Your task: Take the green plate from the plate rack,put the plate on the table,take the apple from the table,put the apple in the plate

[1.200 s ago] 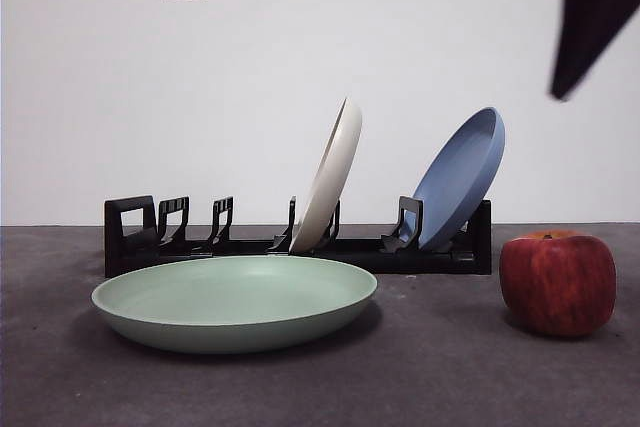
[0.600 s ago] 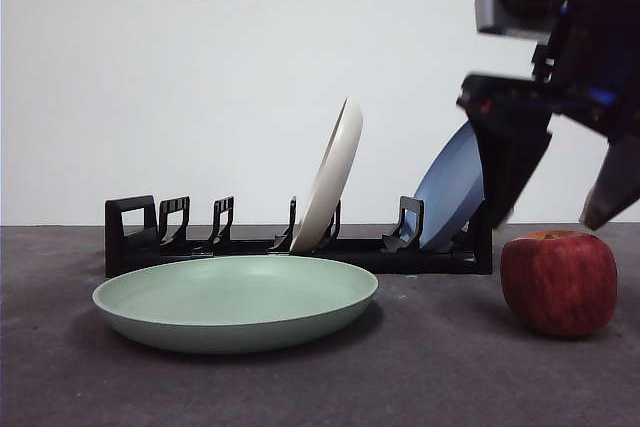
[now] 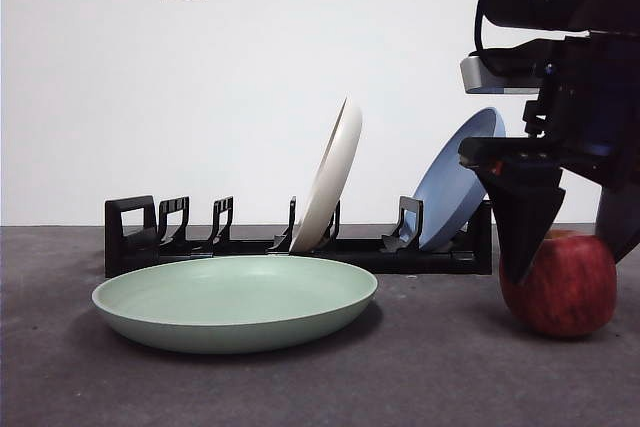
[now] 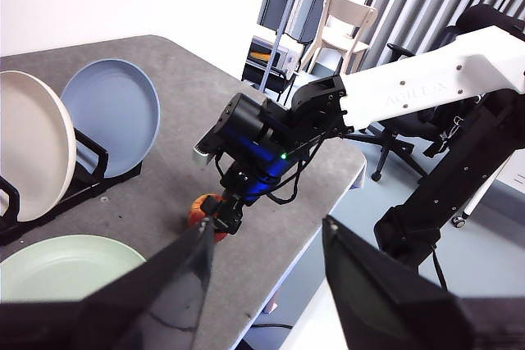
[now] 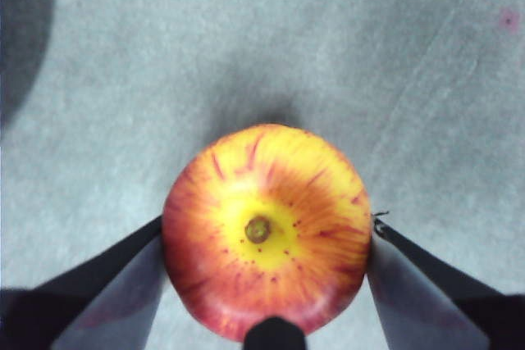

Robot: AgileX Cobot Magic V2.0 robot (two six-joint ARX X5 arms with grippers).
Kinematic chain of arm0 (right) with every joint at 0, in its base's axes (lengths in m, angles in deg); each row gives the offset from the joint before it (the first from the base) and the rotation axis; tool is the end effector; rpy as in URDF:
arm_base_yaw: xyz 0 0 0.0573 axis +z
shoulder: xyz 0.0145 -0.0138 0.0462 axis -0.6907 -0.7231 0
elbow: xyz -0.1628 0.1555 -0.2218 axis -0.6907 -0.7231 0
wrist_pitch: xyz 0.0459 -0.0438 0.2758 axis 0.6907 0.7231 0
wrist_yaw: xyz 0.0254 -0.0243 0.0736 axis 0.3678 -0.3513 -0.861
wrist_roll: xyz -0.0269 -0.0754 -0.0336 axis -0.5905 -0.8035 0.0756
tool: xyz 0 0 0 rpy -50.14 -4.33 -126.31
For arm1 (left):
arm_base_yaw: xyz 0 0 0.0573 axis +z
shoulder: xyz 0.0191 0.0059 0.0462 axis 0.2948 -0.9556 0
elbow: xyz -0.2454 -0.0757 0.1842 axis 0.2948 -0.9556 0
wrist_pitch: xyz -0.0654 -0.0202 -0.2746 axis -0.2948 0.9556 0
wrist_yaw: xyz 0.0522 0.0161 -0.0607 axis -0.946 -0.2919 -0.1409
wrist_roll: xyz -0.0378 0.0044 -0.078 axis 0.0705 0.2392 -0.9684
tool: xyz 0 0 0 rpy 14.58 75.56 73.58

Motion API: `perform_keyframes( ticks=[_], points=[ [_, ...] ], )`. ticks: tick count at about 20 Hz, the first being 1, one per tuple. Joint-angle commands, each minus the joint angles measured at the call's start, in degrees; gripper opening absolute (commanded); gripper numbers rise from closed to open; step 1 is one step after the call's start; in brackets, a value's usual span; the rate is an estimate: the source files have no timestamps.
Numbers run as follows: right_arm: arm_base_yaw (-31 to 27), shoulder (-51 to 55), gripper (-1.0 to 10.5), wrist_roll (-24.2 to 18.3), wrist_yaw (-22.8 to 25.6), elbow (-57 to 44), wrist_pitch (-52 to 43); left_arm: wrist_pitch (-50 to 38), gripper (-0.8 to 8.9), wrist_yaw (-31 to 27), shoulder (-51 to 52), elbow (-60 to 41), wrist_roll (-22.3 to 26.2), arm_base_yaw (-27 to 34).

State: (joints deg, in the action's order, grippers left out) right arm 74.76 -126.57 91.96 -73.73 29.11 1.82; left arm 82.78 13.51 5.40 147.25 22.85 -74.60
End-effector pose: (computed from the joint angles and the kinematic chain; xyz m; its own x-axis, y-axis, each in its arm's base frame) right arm 0.2555 0.1425 0.1864 0.3775 0.0707 -0.9233 -0.3007 0.9524 -0.0500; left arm 0.0373 -0.0622 0.4457 0.5037 -0.8384 -0.2083 0.7790 0.5450 -0.3100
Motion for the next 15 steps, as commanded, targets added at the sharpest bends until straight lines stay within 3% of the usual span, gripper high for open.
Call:
perform_keyframes(
  ticks=[1, 4, 8, 12, 15],
  points=[
    [0.24, 0.04, -0.1, -0.20, -0.63, 4.46, 2.56, -0.04, 2.24, -0.02, 0.09, -0.15, -0.90, -0.13],
    [1.99, 0.22, -0.1, -0.68, -4.83, 12.76, 6.91, -0.02, 2.24, -0.02, 0.09, -0.15, -0.90, -0.13],
    [6.51, 0.20, -0.1, -0.81, -15.32, 22.91, 6.67, 0.92, 2.24, -1.14, 0.09, -0.15, -0.87, -0.13],
    [12.85, -0.33, -0.1, -0.72, -15.37, 27.06, -1.22, 4.72, 2.24, -5.14, 0.09, -0.15, -0.90, -0.13],
    [15.65, -2.36, -0.1, -0.46, -12.74, 27.65, -5.81, 8.07, 2.24, -9.11, 0.09, -0.15, -0.90, -0.13]
  ],
)
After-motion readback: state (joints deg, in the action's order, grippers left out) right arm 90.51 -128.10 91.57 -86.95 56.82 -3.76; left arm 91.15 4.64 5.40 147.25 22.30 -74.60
